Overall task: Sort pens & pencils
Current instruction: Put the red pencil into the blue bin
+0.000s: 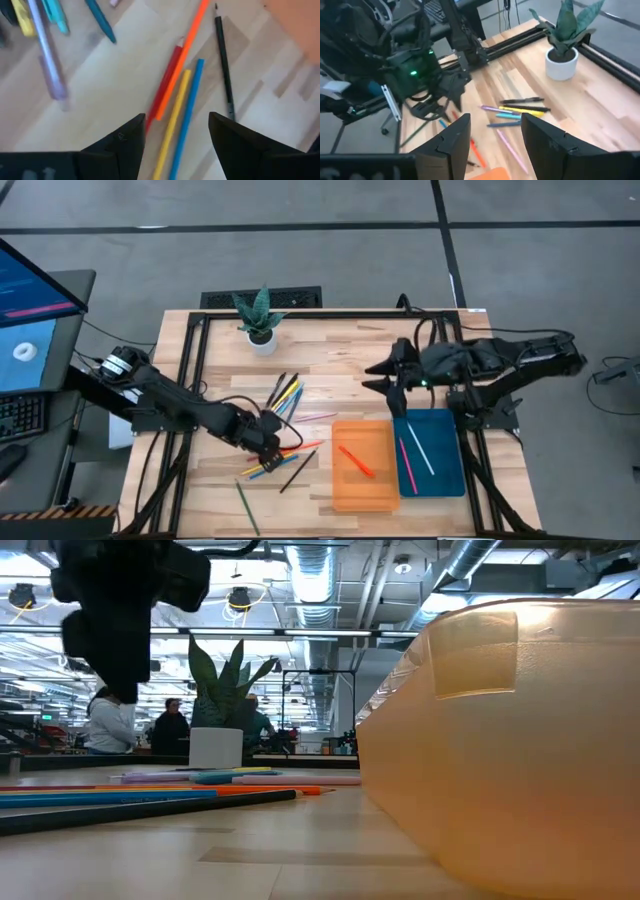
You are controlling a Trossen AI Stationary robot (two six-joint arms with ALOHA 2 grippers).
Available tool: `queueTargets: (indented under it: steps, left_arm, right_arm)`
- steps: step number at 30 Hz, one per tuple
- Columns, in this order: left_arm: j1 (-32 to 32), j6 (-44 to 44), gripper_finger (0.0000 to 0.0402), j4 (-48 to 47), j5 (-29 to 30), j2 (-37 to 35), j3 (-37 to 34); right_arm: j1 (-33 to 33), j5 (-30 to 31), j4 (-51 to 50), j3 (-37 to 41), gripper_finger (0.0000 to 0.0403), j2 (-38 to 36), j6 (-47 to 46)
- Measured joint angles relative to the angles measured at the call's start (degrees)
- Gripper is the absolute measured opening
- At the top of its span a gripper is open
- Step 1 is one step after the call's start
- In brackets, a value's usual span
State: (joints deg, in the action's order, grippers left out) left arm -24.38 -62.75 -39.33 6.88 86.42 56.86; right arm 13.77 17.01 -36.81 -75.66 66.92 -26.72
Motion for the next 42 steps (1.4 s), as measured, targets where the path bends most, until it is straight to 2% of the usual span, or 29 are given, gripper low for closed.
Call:
queueTargets:
  steps: [5, 8, 14, 18, 23, 30, 34, 40, 42]
  left_arm:
    - [0.6, 7.0, 0.0208, -2.3, -0.8, 1.6, -0.1]
    - [-0.4, 9.7, 0.0208, -3.8, -0.1, 2.0, -0.5]
    - [-3.5, 10.2, 0.0208, -2.9, 1.1, 2.2, -2.8]
    - [-4.5, 10.3, 0.0208, 0.6, 0.1, 4.1, -4.2]
    - [-4.7, 10.1, 0.0208, 2.1, 0.0, 7.9, -5.7]
    - [-3.8, 12.2, 0.0206, 2.1, -1.5, 10.2, -5.6]
    - [-3.5, 13.2, 0.0165, 1.7, -2.7, 11.0, -5.5]
    - [-2.8, 14.3, 0.0032, 1.1, -3.6, 11.9, -5.4]
    - [-2.1, 13.7, 0.0012, 1.0, -3.6, 11.7, -5.5]
  right_arm:
    - [7.4, 5.5, -5.5, 0.0, 0.0195, 0.0, -8.7]
    - [13.2, 11.0, -9.5, 0.0, 0.0195, 0.0, -15.2]
    - [24.5, 25.2, -17.5, 0.0, 0.0195, 0.0, -29.1]
    - [28.8, 31.3, -22.1, 0.0, 0.0195, 0.0, -37.0]
    - [31.1, 34.3, -25.1, 0.0, 0.0195, 0.0, -42.3]
    - [31.2, 34.3, -24.9, 0.0, 0.0195, 0.0, -42.4]
    - [31.2, 34.2, -24.9, 0.0, 0.0195, 0.0, -42.4]
    - [31.2, 34.2, -25.3, 0.0, 0.0195, 0.0, -42.3]
    - [31.2, 34.1, -25.5, 0.0, 0.0195, 0.0, -42.3]
